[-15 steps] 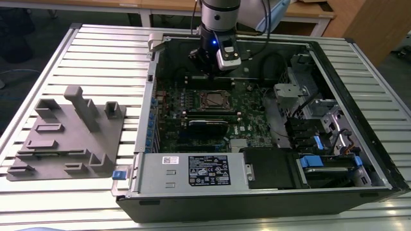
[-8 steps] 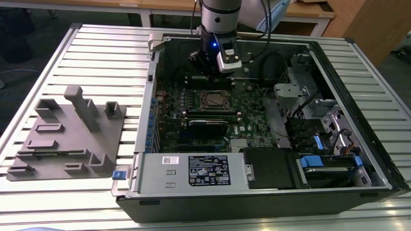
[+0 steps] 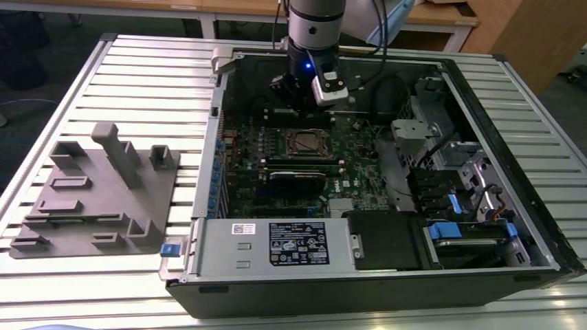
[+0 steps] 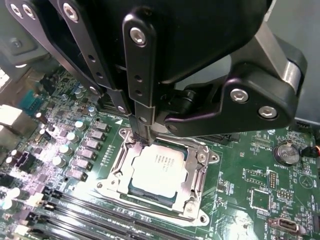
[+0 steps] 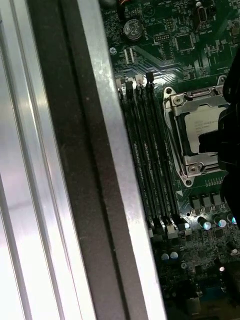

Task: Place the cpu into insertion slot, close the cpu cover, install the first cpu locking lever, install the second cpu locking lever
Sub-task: 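Install the first cpu locking lever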

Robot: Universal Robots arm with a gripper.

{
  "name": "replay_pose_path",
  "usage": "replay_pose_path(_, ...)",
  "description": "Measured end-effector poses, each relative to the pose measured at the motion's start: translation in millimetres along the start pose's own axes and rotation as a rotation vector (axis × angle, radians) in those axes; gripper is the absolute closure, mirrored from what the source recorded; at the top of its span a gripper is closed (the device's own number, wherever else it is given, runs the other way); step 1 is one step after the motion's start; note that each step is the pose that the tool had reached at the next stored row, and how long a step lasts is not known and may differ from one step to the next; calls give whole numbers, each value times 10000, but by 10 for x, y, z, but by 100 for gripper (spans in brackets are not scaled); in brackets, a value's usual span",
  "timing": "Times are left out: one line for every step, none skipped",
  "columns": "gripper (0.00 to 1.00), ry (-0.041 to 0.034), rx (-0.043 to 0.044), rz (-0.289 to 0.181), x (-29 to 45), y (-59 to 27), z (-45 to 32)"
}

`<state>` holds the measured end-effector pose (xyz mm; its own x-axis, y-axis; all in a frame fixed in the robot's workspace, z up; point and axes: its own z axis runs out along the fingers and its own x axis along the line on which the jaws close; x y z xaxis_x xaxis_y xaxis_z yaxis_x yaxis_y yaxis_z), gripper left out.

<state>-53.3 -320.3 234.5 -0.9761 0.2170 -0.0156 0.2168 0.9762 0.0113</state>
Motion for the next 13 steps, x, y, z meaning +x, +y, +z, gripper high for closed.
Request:
replay_pose_path(89,-6,-3,-82,-3,1,4)
replay_pose_path(89,-12,-4,-157,-5,1,8)
replay_pose_path(89,-20,-7,-221,-8,1,11)
replay_pose_path(89,-33,-10,-278,-11,0,14)
replay_pose_path(89,-50,-14,-332,-14,0,17)
replay_pose_path(89,-71,-20,-383,-17,0,20)
replay_pose_path(89,-92,-26,-435,-21,0,23)
replay_pose_path(89,-115,-32,-491,-24,-1,26)
replay_pose_path(89,-138,-38,-543,-27,-1,29)
replay_pose_path(89,-160,-43,-592,-31,-1,32)
replay_pose_path(89,-181,-49,-636,-35,-2,35)
replay_pose_path(89,-200,-54,-672,-39,-3,39)
replay_pose_path(89,-216,-59,-698,-43,-6,42)
